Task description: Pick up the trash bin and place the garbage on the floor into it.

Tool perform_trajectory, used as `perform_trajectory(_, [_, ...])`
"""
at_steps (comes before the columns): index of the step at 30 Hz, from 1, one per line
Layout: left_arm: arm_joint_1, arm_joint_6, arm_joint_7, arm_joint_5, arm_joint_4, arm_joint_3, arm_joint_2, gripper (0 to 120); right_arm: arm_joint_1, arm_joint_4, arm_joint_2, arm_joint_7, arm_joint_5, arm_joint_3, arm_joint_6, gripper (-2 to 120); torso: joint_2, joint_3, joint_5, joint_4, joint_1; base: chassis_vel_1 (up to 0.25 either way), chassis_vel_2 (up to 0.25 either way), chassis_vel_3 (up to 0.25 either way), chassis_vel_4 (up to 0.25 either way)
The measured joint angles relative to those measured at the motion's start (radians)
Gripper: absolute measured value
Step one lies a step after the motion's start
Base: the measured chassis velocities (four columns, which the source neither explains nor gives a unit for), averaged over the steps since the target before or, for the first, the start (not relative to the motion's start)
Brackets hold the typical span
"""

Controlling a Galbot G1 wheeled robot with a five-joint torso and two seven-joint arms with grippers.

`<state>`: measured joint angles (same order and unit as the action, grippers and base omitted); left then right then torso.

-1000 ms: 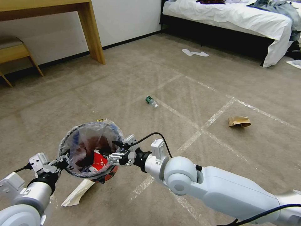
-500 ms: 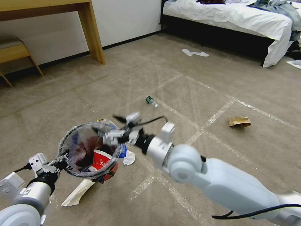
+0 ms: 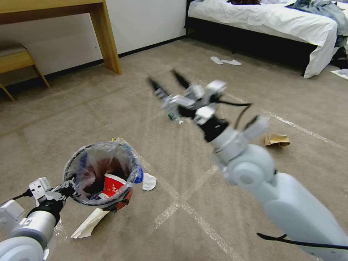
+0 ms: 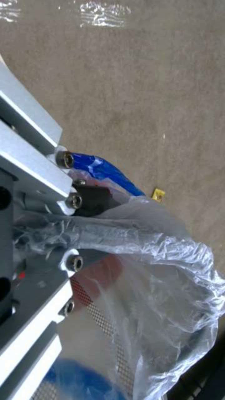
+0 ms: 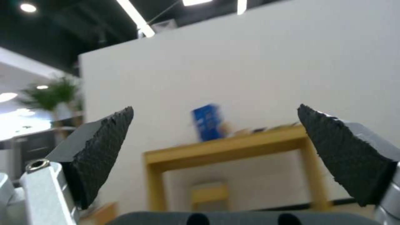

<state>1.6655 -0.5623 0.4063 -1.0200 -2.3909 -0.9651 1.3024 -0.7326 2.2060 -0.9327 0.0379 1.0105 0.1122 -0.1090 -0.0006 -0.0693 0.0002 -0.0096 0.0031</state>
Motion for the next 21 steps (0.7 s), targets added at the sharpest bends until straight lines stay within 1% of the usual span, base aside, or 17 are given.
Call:
perform_trajectory(2, [0.002,0.003,0.000,0.001,0.005,-0.009,-0.004,2,-0.077,0.013,0.004,0.011,-0.028,0.102,-0.013,100,0.000,0.000,0.0002,-0.0001,0.000,0.000,0.000,0.000,0.000])
perform_trajectory(3, [0.002,0.003,0.000,0.001,0.005,-0.009,-0.004,2,-0.077,0.013,0.004,0.011,-0.028,0.102,-0.013,100,0.000,0.000,0.0002,-0.0001,0.000,0.000,0.000,0.000,0.000])
perform_trajectory(4, [0.004,0.003,0.001,0.002,0.006,-0.016,-0.005,2,-0.128,0.020,0.004,0.012,-0.048,0.167,-0.024,100,0.000,0.000,0.0001,0.0001,0.000,0.000,0.000,0.000,0.000])
perform_trajectory(5, [0.004,0.003,0.001,0.002,0.006,-0.016,-0.005,2,-0.128,0.020,0.004,0.012,-0.048,0.167,-0.024,100,0.000,0.000,0.0001,0.0001,0.000,0.000,0.000,0.000,0.000])
perform_trajectory(6, [0.006,0.004,0.001,0.002,0.007,-0.022,-0.005,2,-0.179,0.026,0.000,0.012,-0.072,0.228,-0.034,100,0.000,0.000,0.0000,0.0001,0.000,0.000,0.000,0.000,0.000])
perform_trajectory(8, [0.009,0.005,0.002,0.002,0.008,-0.027,-0.005,2,-0.245,0.035,-0.011,0.012,-0.108,0.309,-0.047,100,0.000,0.000,0.0001,-0.0001,0.000,0.000,0.000,0.000,0.000])
perform_trajectory(9, [0.009,0.005,0.002,0.002,0.008,-0.027,-0.005,2,-0.245,0.035,-0.011,0.012,-0.108,0.309,-0.047,100,0.000,0.000,0.0001,-0.0001,0.000,0.000,0.000,0.000,0.000])
perform_trajectory(10, [0.011,0.005,0.002,0.002,0.009,-0.031,-0.005,2,-0.288,0.041,-0.020,0.012,-0.136,0.356,-0.052,100,0.000,0.000,0.0001,-0.0002,0.000,0.000,0.000,0.000,0.000])
perform_trajectory(11, [0.011,0.005,0.002,0.002,0.009,-0.031,-0.005,2,-0.288,0.041,-0.020,0.012,-0.136,0.356,-0.052,100,0.000,0.000,0.0001,-0.0002,0.000,0.000,0.000,0.000,0.000])
perform_trajectory(13, [0.010,0.007,0.002,0.003,0.013,-0.041,-0.001,2,-0.413,0.051,-0.060,-0.013,-0.238,0.471,-0.063,100,0.000,0.000,0.0000,0.0001,0.000,0.000,0.000,0.000,0.000])
perform_trajectory(14, [0.010,0.007,0.002,0.003,0.013,-0.041,-0.001,2,-0.413,0.051,-0.060,-0.013,-0.238,0.471,-0.063,100,0.000,0.000,0.0000,0.0001,0.000,0.000,0.000,0.000,0.000])
perform_trajectory(16, [0.006,0.008,0.002,0.004,0.014,-0.045,0.004,2,-0.485,0.059,-0.089,-0.061,-0.329,0.521,-0.061,100,0.000,0.000,-0.0002,0.0001,0.000,0.000,0.000,0.000,0.000])
perform_trajectory(17, [0.006,0.008,0.002,0.004,0.014,-0.045,0.004,2,-0.485,0.059,-0.089,-0.061,-0.329,0.521,-0.061,100,0.000,0.000,-0.0002,0.0001,0.000,0.000,0.000,0.000,0.000])
perform_trajectory(18, [0.004,0.009,0.003,0.005,0.014,-0.048,0.009,2,-0.538,0.062,-0.122,-0.099,-0.401,0.555,-0.054,100,0.000,0.000,-0.0003,0.0000,0.000,0.000,0.000,0.000,0.000])
perform_trajectory(19, [0.004,0.009,0.003,0.004,0.014,-0.050,0.011,2,-0.577,0.061,-0.155,-0.124,-0.447,0.570,-0.055,100,0.000,0.000,-0.0001,-0.0002,0.000,0.000,0.000,0.000,0.000])
perform_trajectory(20, [0.004,0.009,0.003,0.004,0.014,-0.050,0.011,2,-0.577,0.061,-0.155,-0.124,-0.447,0.570,-0.055,100,0.000,0.000,-0.0001,-0.0002,0.000,0.000,0.000,0.000,0.000])
perform_trajectory(21, [0.005,0.010,0.003,0.004,0.014,-0.055,0.014,2,-0.619,0.053,-0.199,-0.147,-0.499,0.578,-0.067,100,0.000,0.000,-0.0001,-0.0002,0.000,0.000,0.000,0.000,0.000])
